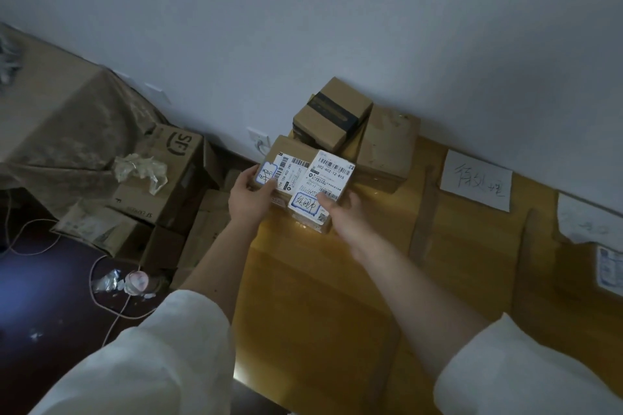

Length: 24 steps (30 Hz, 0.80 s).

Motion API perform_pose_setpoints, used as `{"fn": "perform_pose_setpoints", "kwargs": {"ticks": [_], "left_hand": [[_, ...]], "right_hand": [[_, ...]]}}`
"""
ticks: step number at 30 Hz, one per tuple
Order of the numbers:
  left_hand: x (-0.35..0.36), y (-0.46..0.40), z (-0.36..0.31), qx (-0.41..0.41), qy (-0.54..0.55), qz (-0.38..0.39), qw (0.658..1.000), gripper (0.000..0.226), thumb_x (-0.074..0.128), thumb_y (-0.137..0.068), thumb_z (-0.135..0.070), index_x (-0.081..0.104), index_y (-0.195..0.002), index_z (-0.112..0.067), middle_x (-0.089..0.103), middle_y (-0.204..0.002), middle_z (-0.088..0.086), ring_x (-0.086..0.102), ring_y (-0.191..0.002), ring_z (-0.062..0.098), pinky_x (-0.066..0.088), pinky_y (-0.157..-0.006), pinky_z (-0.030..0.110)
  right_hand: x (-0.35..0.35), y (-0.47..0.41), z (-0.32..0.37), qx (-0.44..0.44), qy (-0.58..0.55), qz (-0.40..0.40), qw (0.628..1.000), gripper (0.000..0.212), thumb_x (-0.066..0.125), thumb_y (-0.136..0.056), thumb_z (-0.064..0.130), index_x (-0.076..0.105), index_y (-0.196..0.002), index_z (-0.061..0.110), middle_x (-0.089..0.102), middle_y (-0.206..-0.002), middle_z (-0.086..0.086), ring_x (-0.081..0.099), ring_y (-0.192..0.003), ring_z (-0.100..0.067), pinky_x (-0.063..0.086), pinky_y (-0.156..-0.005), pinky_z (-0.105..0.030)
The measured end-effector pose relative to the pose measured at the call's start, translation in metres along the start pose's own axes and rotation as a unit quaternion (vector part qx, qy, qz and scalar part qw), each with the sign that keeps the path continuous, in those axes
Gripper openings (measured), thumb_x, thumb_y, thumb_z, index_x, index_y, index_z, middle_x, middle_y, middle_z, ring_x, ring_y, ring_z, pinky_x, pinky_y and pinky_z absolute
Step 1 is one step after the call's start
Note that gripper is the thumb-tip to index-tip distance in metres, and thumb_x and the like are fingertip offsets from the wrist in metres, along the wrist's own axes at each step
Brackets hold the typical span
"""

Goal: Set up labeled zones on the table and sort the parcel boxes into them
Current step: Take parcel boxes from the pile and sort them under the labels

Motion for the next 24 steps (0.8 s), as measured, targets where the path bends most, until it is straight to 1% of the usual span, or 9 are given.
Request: {"fn": "perform_pose_setpoints", "kwargs": {"ticks": [3, 5, 7, 12, 13, 15, 17, 20, 24], "left_hand": [[-0.006, 0.011, 0.01, 0.003, -0.003, 0.027, 1.0, 0.044, 0.065, -0.09, -0.023, 0.051, -0.131, -0.028, 0.061, -0.12, -0.003, 0.06, -0.096, 0.01, 0.052, -0.074, 0.025], [-0.008, 0.023, 0.015, 0.004, -0.003, 0.041, 0.999, 0.043, 0.064, -0.09, -0.022, 0.051, -0.131, -0.027, 0.059, -0.12, -0.005, 0.057, -0.096, 0.009, 0.048, -0.071, 0.021], [-0.009, 0.036, 0.02, 0.001, -0.007, 0.054, 0.999, 0.043, 0.064, -0.091, -0.021, 0.051, -0.131, -0.026, 0.055, -0.118, -0.008, 0.054, -0.097, 0.009, 0.045, -0.071, 0.02], [-0.01, 0.064, 0.031, -0.012, -0.006, 0.078, 0.997, 0.04, 0.063, -0.092, -0.021, 0.053, -0.13, -0.027, 0.053, -0.116, -0.008, 0.052, -0.097, 0.009, 0.043, -0.069, 0.019], [-0.01, 0.068, 0.032, -0.013, -0.008, 0.083, 0.996, 0.039, 0.063, -0.092, -0.02, 0.053, -0.129, -0.027, 0.053, -0.115, -0.008, 0.052, -0.095, 0.008, 0.043, -0.066, 0.018], [-0.011, 0.073, 0.033, -0.008, -0.018, 0.09, 0.996, 0.039, 0.062, -0.092, -0.017, 0.054, -0.129, -0.025, 0.054, -0.116, -0.007, 0.052, -0.095, 0.007, 0.042, -0.067, 0.018], [-0.013, 0.076, 0.034, 0.006, -0.04, 0.096, 0.995, 0.039, 0.061, -0.092, -0.014, 0.056, -0.129, -0.023, 0.057, -0.121, -0.005, 0.052, -0.099, 0.007, 0.041, -0.071, 0.018], [-0.014, 0.079, 0.034, 0.021, -0.073, 0.103, 0.992, 0.041, 0.059, -0.093, -0.013, 0.055, -0.132, -0.023, 0.06, -0.123, -0.004, 0.053, -0.092, 0.002, 0.039, -0.065, 0.012], [-0.009, 0.08, 0.031, 0.022, -0.093, 0.103, 0.99, 0.047, 0.059, -0.093, -0.015, 0.049, -0.139, -0.023, 0.06, -0.126, 0.0, 0.056, -0.085, 0.001, 0.046, -0.068, 0.016]], "right_hand": [[-0.008, 0.007, -0.012, -0.004, -0.02, -0.007, 1.0, 0.077, 0.061, -0.093, 0.039, 0.015, -0.151, 0.02, 0.059, -0.126, 0.003, 0.054, -0.106, -0.016, 0.034, -0.106, -0.042], [-0.013, 0.015, -0.02, -0.002, -0.036, -0.013, 0.999, 0.068, 0.062, -0.093, 0.033, 0.02, -0.145, 0.019, 0.06, -0.097, 0.011, 0.056, -0.084, -0.008, 0.042, -0.089, -0.033], [-0.017, 0.018, -0.034, 0.017, -0.064, -0.024, 0.998, 0.064, 0.065, -0.091, 0.029, 0.025, -0.14, 0.019, 0.062, -0.089, 0.007, 0.062, -0.08, -0.01, 0.05, -0.077, -0.033], [-0.028, 0.032, -0.062, 0.03, -0.11, -0.037, 0.993, 0.06, 0.07, -0.086, 0.033, 0.032, -0.133, 0.026, 0.064, -0.096, 0.006, 0.062, -0.086, -0.013, 0.048, -0.073, -0.032], [-0.03, 0.036, -0.066, 0.035, -0.121, -0.032, 0.991, 0.062, 0.072, -0.084, 0.037, 0.033, -0.132, 0.029, 0.065, -0.1, 0.006, 0.063, -0.092, -0.016, 0.049, -0.078, -0.034], [-0.034, 0.043, -0.073, 0.045, -0.14, -0.012, 0.989, 0.075, 0.079, -0.073, 0.046, 0.034, -0.132, 0.035, 0.068, -0.109, 0.004, 0.064, -0.105, -0.024, 0.051, -0.092, -0.048], [-0.039, 0.05, -0.078, 0.044, -0.162, 0.009, 0.986, 0.089, 0.085, -0.061, 0.05, 0.035, -0.133, 0.039, 0.07, -0.114, 0.002, 0.066, -0.107, -0.027, 0.051, -0.093, -0.055], [-0.051, 0.06, -0.083, 0.01, -0.175, 0.005, 0.984, 0.08, 0.083, -0.07, 0.041, 0.036, -0.135, 0.037, 0.069, -0.117, 0.001, 0.069, -0.103, -0.024, 0.055, -0.089, -0.05], [-0.071, 0.071, -0.083, -0.037, -0.186, -0.01, 0.982, 0.076, 0.079, -0.075, 0.039, 0.037, -0.138, 0.037, 0.072, -0.115, -0.001, 0.07, -0.1, -0.024, 0.055, -0.082, -0.042]]}}
Point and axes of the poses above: each hand's wrist, its own y-axis away from the middle knuckle, its own x-axis out of the palm, z = x × y, the point moved 1 cm from there along -y, towards the middle knuckle
